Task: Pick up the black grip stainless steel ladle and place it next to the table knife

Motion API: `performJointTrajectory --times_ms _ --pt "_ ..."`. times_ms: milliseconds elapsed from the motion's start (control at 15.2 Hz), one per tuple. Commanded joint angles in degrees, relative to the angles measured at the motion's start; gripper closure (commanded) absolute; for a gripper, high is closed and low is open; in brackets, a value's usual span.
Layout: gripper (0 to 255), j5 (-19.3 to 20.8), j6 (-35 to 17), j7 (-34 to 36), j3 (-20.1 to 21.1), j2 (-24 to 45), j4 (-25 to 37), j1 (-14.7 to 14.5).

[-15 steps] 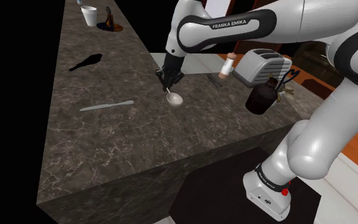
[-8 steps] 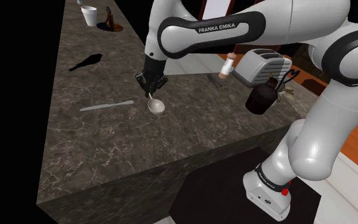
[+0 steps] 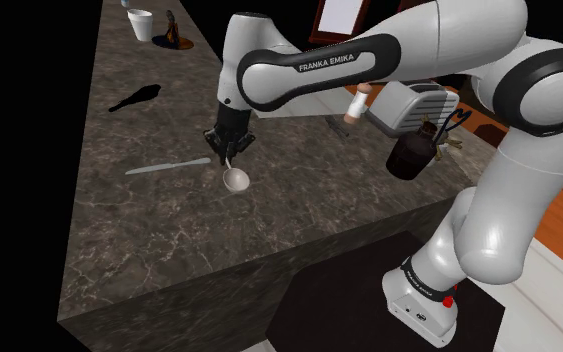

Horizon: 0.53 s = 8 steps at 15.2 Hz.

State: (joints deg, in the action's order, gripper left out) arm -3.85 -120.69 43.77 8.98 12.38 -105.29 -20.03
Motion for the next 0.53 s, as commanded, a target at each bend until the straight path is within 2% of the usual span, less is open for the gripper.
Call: performJointTrajectory --times_ms 0,462 --pt "255 0.0 -1.5 -0.1 0.0 0.5 -1.1 0.0" --pt "255 0.2 -6.3 -0.3 -0.1 2.6 -3.7 -0.1"
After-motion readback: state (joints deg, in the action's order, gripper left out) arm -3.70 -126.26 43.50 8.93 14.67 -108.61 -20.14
